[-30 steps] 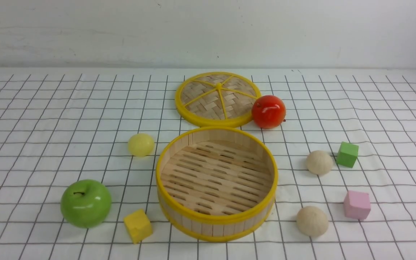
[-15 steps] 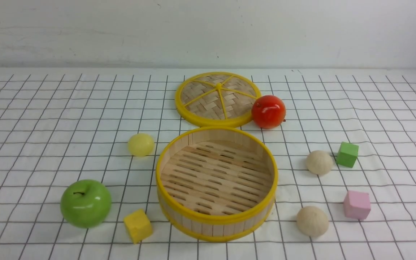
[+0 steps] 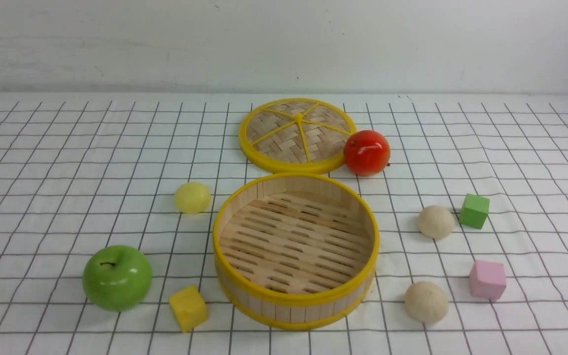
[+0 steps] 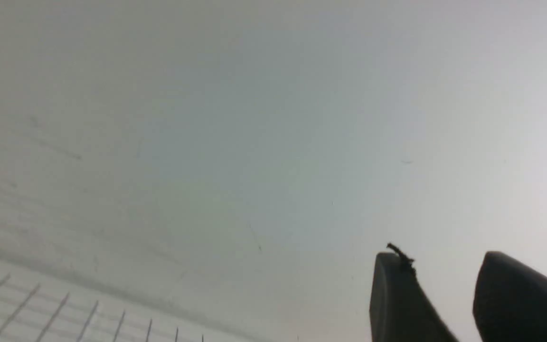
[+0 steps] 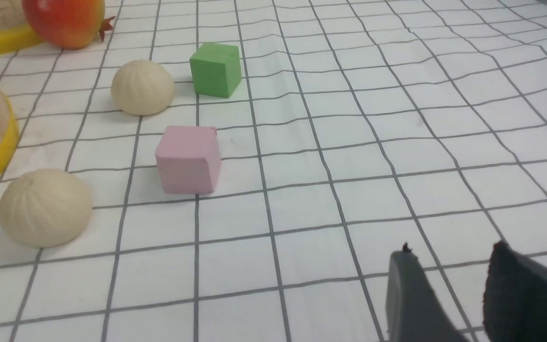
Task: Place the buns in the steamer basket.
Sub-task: Use the left arm to grab a steamed stuffed bun
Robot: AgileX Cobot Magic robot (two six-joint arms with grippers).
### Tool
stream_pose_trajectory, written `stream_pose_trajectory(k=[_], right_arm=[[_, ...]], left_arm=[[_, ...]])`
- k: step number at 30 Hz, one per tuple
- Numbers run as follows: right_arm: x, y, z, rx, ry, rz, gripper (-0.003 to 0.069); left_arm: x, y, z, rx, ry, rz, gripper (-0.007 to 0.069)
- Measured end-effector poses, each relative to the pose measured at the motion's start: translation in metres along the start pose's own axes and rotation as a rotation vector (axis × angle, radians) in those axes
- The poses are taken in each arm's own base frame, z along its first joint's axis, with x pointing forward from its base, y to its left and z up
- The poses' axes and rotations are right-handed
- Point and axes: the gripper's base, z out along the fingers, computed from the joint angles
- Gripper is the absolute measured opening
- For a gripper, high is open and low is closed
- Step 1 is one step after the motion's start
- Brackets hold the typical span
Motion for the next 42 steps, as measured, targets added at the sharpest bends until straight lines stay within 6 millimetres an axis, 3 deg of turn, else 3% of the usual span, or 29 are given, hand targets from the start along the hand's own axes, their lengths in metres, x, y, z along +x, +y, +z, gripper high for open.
stream_pose_trajectory(k=[2, 5, 7, 11, 16, 17, 21, 22, 23, 27, 29, 33, 36, 42], right_arm=[[0.000, 0.000, 0.000, 0.000, 0.000, 0.000, 0.0239], [0.000, 0.000, 0.000, 0.000, 0.000, 0.000, 0.0239], [0.000, 0.000, 0.000, 0.000, 0.000, 0.000, 0.0239], [0.000, 0.000, 0.000, 0.000, 0.000, 0.000, 0.0239], [0.000, 0.000, 0.000, 0.000, 0.000, 0.000, 0.0239], [0.000, 0.000, 0.000, 0.000, 0.000, 0.000, 0.0239], [0.000, 0.000, 0.000, 0.000, 0.000, 0.000, 0.0239], [0.000, 0.000, 0.000, 0.000, 0.000, 0.000, 0.0239], [0.000, 0.000, 0.000, 0.000, 0.000, 0.000, 0.0239], [0.000, 0.000, 0.000, 0.000, 0.000, 0.000, 0.0239], [0.000, 0.000, 0.000, 0.000, 0.000, 0.000, 0.0239], [0.000, 0.000, 0.000, 0.000, 0.000, 0.000, 0.0239], [0.000, 0.000, 0.000, 0.000, 0.000, 0.000, 0.0239], [0.000, 0.000, 0.000, 0.000, 0.000, 0.000, 0.0239]], left_arm=[[-0.006, -0.005, 0.019, -0.055, 0.138, -0.026, 0.0238], [0.004, -0.001, 0.039, -0.141, 0.332, -0.037, 0.0238], [0.031, 0.012, 0.063, -0.254, 0.562, -0.046, 0.0238], [0.062, 0.026, 0.090, -0.341, 0.743, -0.114, 0.0238], [0.092, 0.034, 0.122, -0.332, 0.943, -0.087, 0.0238], [0.096, 0.033, 0.140, -0.292, 1.011, -0.060, 0.0238], [0.097, 0.027, 0.177, -0.201, 1.063, -0.015, 0.0238], [0.102, 0.028, 0.199, -0.168, 1.092, 0.002, 0.0238], [0.100, 0.027, 0.202, -0.161, 1.089, 0.002, 0.0238], [0.126, 0.035, 0.255, -0.144, 1.166, 0.010, 0.0238], [0.134, 0.036, 0.266, -0.139, 1.184, 0.016, 0.0238], [0.179, 0.024, 0.306, -0.123, 1.274, 0.110, 0.0238], [0.196, 0.020, 0.324, -0.195, 1.284, 0.145, 0.0238], [0.234, 0.032, 0.353, -0.339, 1.300, 0.171, 0.0238]])
